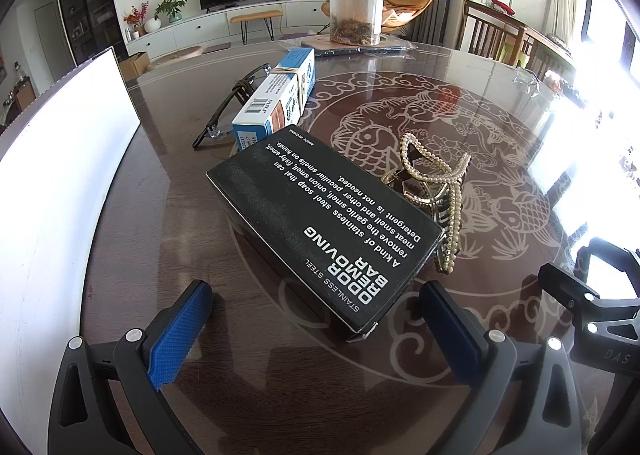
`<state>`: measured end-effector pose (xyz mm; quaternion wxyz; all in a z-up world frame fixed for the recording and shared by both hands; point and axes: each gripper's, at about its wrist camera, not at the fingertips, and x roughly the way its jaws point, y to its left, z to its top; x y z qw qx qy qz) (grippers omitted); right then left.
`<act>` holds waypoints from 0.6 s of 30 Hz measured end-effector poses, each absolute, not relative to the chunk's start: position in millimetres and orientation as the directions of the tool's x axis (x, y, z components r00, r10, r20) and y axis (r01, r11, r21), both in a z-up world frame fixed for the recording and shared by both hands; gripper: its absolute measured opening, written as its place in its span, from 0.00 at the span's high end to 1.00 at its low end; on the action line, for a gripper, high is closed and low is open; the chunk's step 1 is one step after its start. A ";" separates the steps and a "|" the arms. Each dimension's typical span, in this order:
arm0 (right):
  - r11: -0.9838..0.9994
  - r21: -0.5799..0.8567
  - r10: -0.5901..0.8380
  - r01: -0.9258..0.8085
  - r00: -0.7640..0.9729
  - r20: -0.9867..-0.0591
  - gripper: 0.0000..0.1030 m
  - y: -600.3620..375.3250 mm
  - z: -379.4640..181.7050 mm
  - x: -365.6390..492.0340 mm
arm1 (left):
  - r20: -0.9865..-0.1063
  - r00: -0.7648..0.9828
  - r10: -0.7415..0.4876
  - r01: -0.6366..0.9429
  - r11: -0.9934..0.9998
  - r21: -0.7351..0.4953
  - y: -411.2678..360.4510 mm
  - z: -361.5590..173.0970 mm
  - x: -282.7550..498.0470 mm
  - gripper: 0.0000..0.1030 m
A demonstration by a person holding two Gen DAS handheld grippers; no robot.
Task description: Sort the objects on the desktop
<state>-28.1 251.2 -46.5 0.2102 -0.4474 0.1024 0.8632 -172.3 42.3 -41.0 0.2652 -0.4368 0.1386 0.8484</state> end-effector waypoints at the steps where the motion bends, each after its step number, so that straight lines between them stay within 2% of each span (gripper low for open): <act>1: -0.891 -0.011 0.271 -0.455 -0.511 -0.815 0.00 251.2 -46.5 -28.0 | -0.815 -0.478 0.329 -0.571 -0.821 0.003 42.3 -41.0 -172.3 0.00; 18: -0.891 -0.011 0.271 -0.455 -0.511 -0.815 0.00 251.2 -46.4 -27.7 | -0.815 -0.478 0.329 -0.571 -0.821 0.003 42.2 -41.2 -172.7 0.00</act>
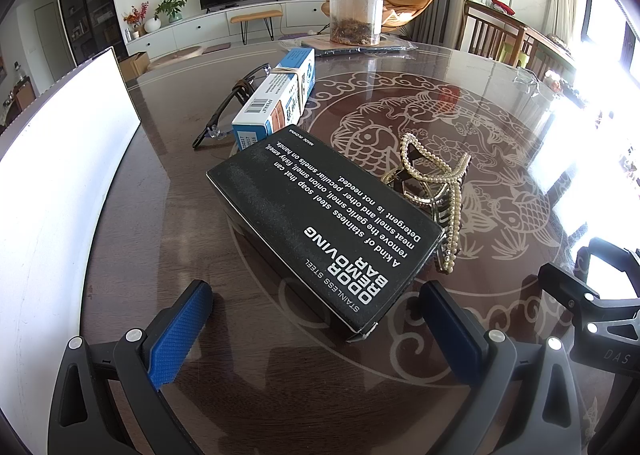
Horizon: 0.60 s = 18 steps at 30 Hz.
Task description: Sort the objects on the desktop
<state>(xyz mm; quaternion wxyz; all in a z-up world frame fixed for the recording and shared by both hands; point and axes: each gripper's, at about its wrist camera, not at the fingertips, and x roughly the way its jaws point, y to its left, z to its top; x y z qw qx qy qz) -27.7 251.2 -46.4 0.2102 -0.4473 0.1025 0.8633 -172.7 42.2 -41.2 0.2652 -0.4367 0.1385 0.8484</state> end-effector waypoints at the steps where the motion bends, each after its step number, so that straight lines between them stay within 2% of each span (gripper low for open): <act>1: -0.891 -0.011 0.271 -0.455 -0.511 -0.815 0.00 251.2 -46.3 -27.7 | -0.814 -0.478 0.329 -0.571 -0.821 0.003 42.2 -41.3 -172.7 0.00; 18: -0.891 -0.011 0.271 -0.455 -0.511 -0.815 0.00 251.2 -46.3 -27.7 | -0.815 -0.477 0.330 -0.571 -0.821 0.002 43.1 -41.1 -173.1 0.00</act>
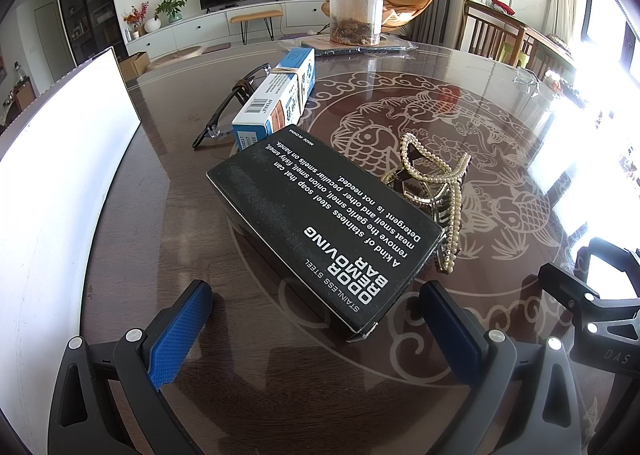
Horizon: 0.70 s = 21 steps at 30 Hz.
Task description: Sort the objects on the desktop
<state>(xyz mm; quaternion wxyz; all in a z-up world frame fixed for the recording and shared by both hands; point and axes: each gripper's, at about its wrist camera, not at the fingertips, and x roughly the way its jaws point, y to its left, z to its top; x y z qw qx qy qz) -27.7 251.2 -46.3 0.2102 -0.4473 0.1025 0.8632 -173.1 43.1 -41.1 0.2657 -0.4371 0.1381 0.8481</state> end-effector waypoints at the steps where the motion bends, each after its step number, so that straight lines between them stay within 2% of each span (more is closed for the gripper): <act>1: -0.891 -0.011 0.271 -0.455 -0.511 -0.815 0.00 251.2 -46.4 -27.7 | -0.815 -0.475 0.332 -0.571 -0.821 -0.001 41.5 -44.2 -174.5 0.00; 10: -0.891 -0.011 0.271 -0.454 -0.511 -0.815 0.00 251.3 -46.3 -27.6 | -0.839 -0.450 0.305 -0.553 -0.833 -0.006 -8.8 -48.4 -134.7 0.00; 14: -0.891 -0.011 0.271 -0.454 -0.511 -0.815 0.00 251.2 -46.3 -27.6 | -0.777 -0.491 0.395 -0.509 -0.853 -0.113 -19.1 -18.8 -143.5 0.00; 16: -0.891 -0.011 0.271 -0.454 -0.511 -0.815 0.00 251.2 -46.4 -27.6 | -0.740 -0.498 0.452 -0.497 -0.848 -0.184 -10.9 4.0 -155.6 0.00; 18: -0.891 -0.011 0.271 -0.454 -0.511 -0.815 0.00 251.3 -46.3 -27.6 | -0.730 -0.497 0.470 -0.498 -0.843 -0.203 11.2 19.8 -173.9 0.00; 21: -0.891 -0.011 0.271 -0.454 -0.511 -0.815 0.00 251.3 -46.4 -27.6 | -0.784 -0.487 0.384 -0.441 -0.883 -0.159 43.5 11.8 -206.7 0.00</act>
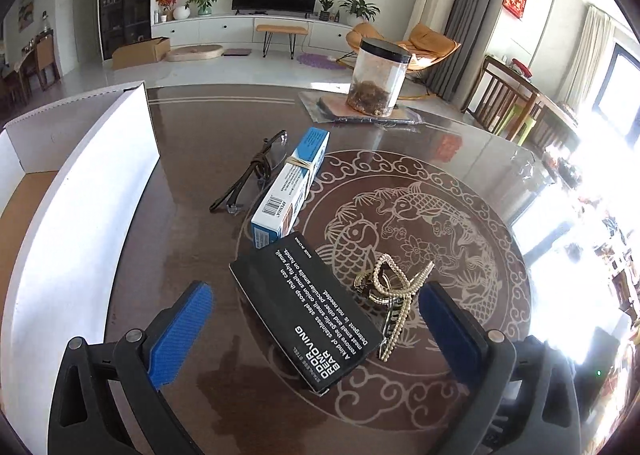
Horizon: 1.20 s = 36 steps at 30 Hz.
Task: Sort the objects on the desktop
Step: 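Grasp the black 'ODOR REMOVING BAR' box with the left gripper, then grasp the gold pearl hair clip with the right gripper while the left gripper holds the box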
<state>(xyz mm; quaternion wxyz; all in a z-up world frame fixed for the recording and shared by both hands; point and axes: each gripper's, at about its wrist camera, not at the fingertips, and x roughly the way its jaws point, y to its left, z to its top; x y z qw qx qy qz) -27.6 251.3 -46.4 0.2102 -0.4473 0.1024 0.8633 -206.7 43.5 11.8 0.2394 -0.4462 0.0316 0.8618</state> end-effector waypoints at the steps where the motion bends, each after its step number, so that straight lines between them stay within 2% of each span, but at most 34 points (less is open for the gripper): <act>1: -0.891 -0.011 0.271 -0.454 -0.511 -0.815 0.00 251.3 -46.3 -27.7 | -0.797 -0.489 0.354 -0.413 -0.899 -0.146 47.5 4.7 -214.4 0.00; 5: -0.891 -0.011 0.271 -0.454 -0.511 -0.815 0.00 251.3 -46.4 -27.6 | -0.841 -0.480 0.252 -0.355 -0.932 -0.076 51.3 -25.5 -228.2 0.00; 8: -0.891 -0.011 0.271 -0.454 -0.511 -0.815 0.00 251.3 -46.3 -27.7 | -0.855 -0.445 0.267 -0.353 -0.929 -0.107 45.8 -42.4 -229.4 0.00; 10: -0.891 -0.011 0.271 -0.454 -0.511 -0.815 0.00 251.3 -46.4 -27.6 | -0.876 -0.430 0.218 -0.349 -0.935 -0.061 45.6 -51.8 -229.9 0.00; 11: -0.891 -0.011 0.271 -0.454 -0.511 -0.815 0.00 251.3 -46.3 -27.6 | -0.874 -0.451 0.179 -0.377 -0.926 0.005 49.8 -53.9 -227.3 0.00; 13: -0.891 -0.011 0.271 -0.454 -0.512 -0.815 0.00 251.2 -46.2 -27.3 | -0.862 -0.462 0.207 -0.431 -0.902 0.015 49.0 -54.2 -222.6 0.00; 15: -0.891 -0.011 0.271 -0.454 -0.511 -0.816 0.00 251.3 -47.2 -29.3 | -0.835 -0.490 0.250 -0.459 -0.889 0.003 43.5 -49.5 -218.1 0.27; 16: -0.891 -0.011 0.271 -0.454 -0.511 -0.815 0.00 251.4 -47.0 -29.4 | -0.822 -0.510 0.256 -0.463 -0.886 0.011 41.3 -46.2 -215.3 0.44; 17: -0.891 -0.011 0.271 -0.454 -0.512 -0.815 0.00 251.3 -46.7 -29.2 | -0.819 -0.519 0.245 -0.458 -0.888 0.024 38.7 -45.5 -214.1 0.44; 19: -0.891 -0.011 0.271 -0.454 -0.511 -0.816 0.00 251.3 -47.1 -29.1 | -0.810 -0.509 0.290 -0.464 -0.885 -0.025 28.3 -46.0 -209.8 0.44; 27: -0.891 -0.011 0.271 -0.454 -0.511 -0.816 0.00 251.3 -46.7 -29.0 | -0.785 -0.545 0.295 -0.459 -0.888 -0.016 -25.6 -47.8 -145.9 0.44; 36: -0.891 -0.011 0.271 -0.454 -0.512 -0.815 0.00 251.4 -46.7 -29.0 | -0.784 -0.534 0.317 -0.482 -0.876 -0.026 -52.1 -46.8 -127.8 0.44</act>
